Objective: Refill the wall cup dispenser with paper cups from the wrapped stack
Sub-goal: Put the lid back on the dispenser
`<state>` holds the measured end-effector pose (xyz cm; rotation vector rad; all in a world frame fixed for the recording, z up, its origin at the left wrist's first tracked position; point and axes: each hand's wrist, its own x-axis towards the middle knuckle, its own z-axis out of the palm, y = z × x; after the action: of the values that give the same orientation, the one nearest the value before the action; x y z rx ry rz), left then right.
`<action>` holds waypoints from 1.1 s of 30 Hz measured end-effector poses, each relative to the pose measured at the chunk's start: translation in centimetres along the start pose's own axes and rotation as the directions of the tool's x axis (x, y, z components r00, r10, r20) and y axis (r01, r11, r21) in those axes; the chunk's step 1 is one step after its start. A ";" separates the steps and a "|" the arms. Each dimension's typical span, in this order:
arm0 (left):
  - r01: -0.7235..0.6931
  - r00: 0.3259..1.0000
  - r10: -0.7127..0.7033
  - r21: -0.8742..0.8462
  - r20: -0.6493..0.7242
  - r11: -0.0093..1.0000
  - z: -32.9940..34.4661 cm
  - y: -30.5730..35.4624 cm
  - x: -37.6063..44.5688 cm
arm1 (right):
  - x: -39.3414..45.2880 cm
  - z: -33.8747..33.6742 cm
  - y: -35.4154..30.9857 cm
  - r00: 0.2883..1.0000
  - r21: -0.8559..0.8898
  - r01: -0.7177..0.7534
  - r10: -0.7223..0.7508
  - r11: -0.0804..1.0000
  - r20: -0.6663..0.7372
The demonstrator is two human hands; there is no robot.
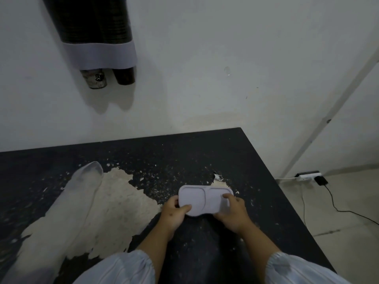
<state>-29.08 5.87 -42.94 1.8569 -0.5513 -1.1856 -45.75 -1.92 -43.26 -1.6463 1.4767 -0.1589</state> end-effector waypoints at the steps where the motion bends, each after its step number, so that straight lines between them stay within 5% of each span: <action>1: -0.033 0.999 0.033 0.014 -0.016 0.999 -0.3 0.3 0.1 | 0.1 0.1 -0.5 0.999 0.018 0.032 -0.031 0.999 -0.018; 9: -0.265 0.934 0.302 0.198 -0.191 0.944 -3.8 3.6 0.1 | 0.6 0.4 -8.2 0.930 0.106 0.314 -0.283 0.944 -0.234; 21: -0.604 0.615 0.677 0.310 -0.404 0.734 -15.1 16.2 -0.3 | 0.6 -1.7 -24.6 0.653 -0.023 0.698 -0.650 0.715 -0.390; 33: -0.698 0.363 0.796 0.424 -0.486 0.577 -25.1 28.6 -0.7 | -0.7 -5.0 -40.6 0.405 -0.109 0.844 -0.756 0.526 -0.514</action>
<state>-5.03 1.16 -13.78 1.6325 -0.9592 0.1562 -19.15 -8.26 -12.80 -2.1490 0.7900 -1.3405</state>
